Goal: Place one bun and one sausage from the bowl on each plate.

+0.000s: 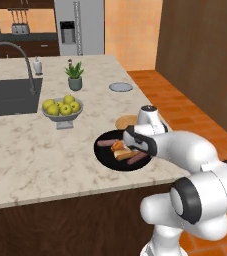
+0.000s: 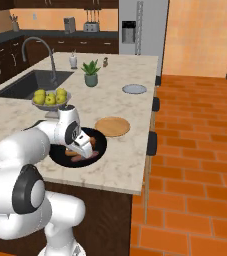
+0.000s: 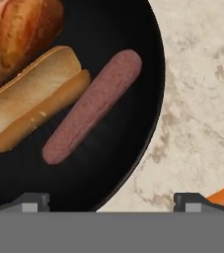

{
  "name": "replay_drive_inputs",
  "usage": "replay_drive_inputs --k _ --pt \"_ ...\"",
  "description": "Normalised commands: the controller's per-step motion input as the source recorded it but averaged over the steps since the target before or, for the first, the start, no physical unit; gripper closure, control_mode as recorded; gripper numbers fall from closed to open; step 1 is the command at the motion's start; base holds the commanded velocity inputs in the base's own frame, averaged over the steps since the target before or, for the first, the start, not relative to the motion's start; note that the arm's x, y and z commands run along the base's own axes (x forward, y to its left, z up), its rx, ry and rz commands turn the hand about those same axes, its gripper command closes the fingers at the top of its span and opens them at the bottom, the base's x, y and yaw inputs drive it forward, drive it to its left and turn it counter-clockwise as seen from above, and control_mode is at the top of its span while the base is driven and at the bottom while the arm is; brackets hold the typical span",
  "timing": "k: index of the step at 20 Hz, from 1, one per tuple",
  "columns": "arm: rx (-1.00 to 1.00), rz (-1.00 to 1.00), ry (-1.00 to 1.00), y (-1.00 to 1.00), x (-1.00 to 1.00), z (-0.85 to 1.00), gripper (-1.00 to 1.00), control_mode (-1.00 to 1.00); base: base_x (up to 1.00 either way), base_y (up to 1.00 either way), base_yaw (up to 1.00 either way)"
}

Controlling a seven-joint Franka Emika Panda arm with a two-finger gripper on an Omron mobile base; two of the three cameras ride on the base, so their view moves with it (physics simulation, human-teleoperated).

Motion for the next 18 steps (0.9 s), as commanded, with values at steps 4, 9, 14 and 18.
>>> replay_drive_inputs --k 4,9,14,18 --pt "0.0 -0.03 0.0 0.0 0.05 -0.25 -1.0 -1.0 0.0 0.0 0.0" --pt "0.0 -0.06 0.01 0.0 0.27 -0.04 -1.0 -1.0 0.0 0.0 0.0" --pt "0.0 -0.01 0.23 0.0 0.3 0.0 -1.0 -1.0 0.0 0.0 0.0" --pt "0.0 0.0 0.15 0.0 0.41 0.0 -1.0 -1.0 0.0 0.0 0.0"
